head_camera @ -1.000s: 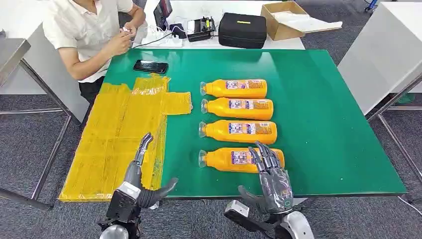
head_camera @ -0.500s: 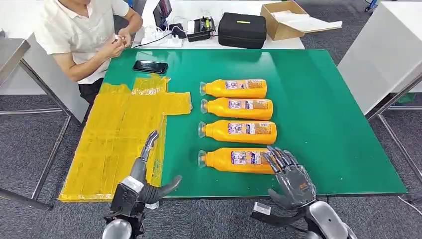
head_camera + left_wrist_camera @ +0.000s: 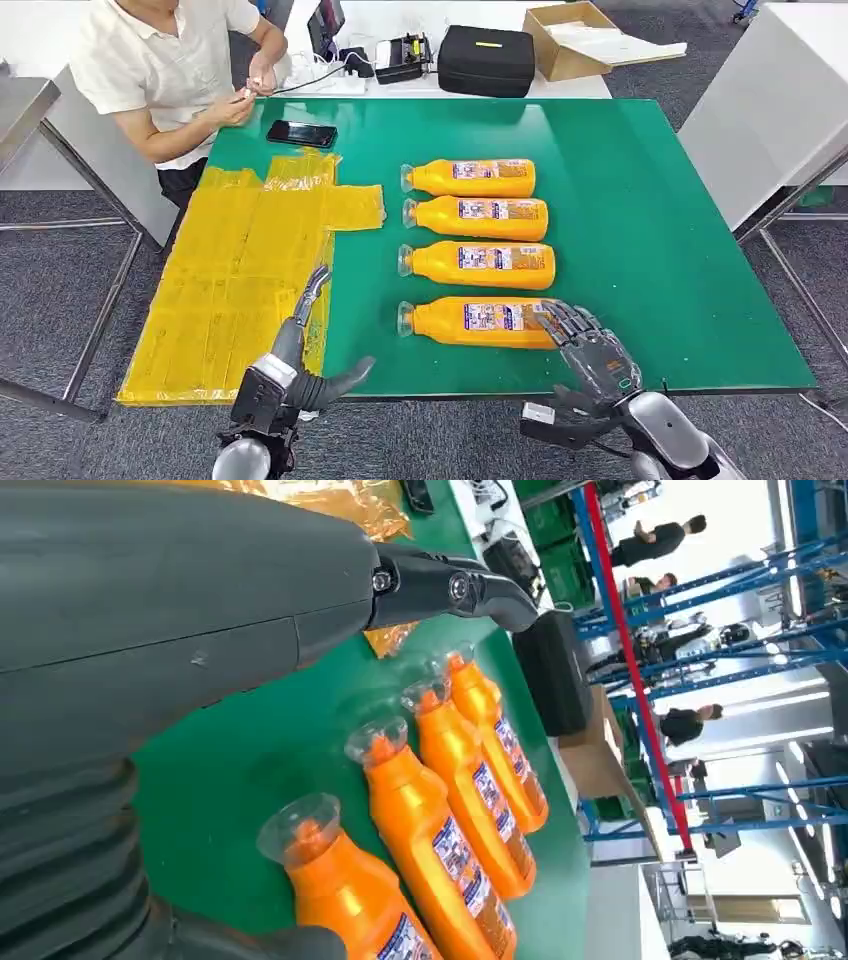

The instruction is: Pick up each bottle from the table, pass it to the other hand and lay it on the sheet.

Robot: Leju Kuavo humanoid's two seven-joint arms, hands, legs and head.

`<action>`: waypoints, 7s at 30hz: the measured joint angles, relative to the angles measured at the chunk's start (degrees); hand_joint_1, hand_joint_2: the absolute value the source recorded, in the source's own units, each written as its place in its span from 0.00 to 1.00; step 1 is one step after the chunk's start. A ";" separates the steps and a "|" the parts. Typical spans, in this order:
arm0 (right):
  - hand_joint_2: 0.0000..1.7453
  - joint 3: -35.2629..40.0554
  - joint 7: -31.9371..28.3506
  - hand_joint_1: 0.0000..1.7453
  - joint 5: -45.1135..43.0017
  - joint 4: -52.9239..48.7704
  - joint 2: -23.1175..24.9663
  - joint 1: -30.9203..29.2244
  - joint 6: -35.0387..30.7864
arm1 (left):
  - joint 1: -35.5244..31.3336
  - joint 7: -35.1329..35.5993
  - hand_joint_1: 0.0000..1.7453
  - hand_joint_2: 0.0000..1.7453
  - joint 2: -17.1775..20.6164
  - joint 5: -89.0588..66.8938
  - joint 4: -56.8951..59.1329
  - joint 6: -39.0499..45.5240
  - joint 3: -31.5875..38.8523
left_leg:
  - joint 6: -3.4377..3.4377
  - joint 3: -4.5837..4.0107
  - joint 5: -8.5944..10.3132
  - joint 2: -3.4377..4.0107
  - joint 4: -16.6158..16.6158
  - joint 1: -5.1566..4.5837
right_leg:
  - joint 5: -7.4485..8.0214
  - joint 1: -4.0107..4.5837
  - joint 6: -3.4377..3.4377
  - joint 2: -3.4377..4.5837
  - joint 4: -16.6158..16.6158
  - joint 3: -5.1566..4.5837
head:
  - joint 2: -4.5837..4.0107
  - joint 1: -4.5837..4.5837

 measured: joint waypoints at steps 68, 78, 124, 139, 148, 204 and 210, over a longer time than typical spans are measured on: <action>1.00 -8.63 -4.50 0.00 0.04 13.34 21.49 -8.91 -3.85 | -1.15 0.28 0.00 1.00 0.42 -0.26 1.84 0.22 -1.95 | -0.05 0.06 0.04 0.48 -0.01 0.08 | 0.15 0.10 -0.19 0.30 0.02 -0.09 | 0.00 0.02; 1.00 -8.63 -4.52 0.00 0.04 14.97 21.68 -9.11 -3.74 | -1.29 0.52 0.00 1.00 0.42 -0.05 2.32 0.11 -1.95 | -0.05 0.06 0.04 0.48 -0.01 0.08 | 0.15 0.10 -0.20 0.30 0.02 -0.10 | 0.00 0.02; 1.00 1.18 -9.14 1.00 -3.63 36.94 17.20 -24.91 0.33 | -4.36 -0.18 0.00 1.00 0.44 6.23 4.85 -3.17 -3.24 | -0.04 0.55 0.07 0.46 0.00 0.08 | 0.16 0.10 -0.19 0.30 0.00 0.31 | 0.00 0.02; 1.00 2.89 -8.79 1.00 -8.20 36.83 16.24 -24.51 0.11 | -4.39 -0.35 0.00 1.00 0.46 6.78 4.90 -3.26 -3.56 | -0.04 0.67 0.06 0.45 0.00 0.08 | 0.15 0.10 -0.20 0.30 0.00 0.41 | 0.00 0.02; 1.00 -1.98 -12.31 1.00 -19.24 23.86 21.26 -16.45 1.75 | -3.74 1.20 0.00 1.00 0.44 23.25 3.59 -7.43 -2.36 | -0.07 0.39 0.06 0.55 -0.01 0.09 | 0.16 0.14 -0.20 0.37 0.05 0.22 | 0.00 0.00; 1.00 8.74 -18.53 1.00 -25.27 7.81 32.48 -12.79 9.03 | -4.28 3.47 0.00 1.00 0.76 40.87 6.36 -13.60 -2.32 | -0.08 0.00 0.08 0.38 -0.01 0.12 | 0.13 0.12 -0.20 0.32 0.08 -0.14 | 0.00 0.07; 1.00 10.16 -18.60 0.98 -27.10 8.50 32.48 -13.54 9.05 | -3.92 4.57 1.00 1.00 0.59 47.01 5.35 -17.88 -1.29 | -0.08 0.00 0.08 0.40 -0.01 0.12 | 0.13 0.12 -0.20 0.32 0.08 -0.15 | 0.00 0.07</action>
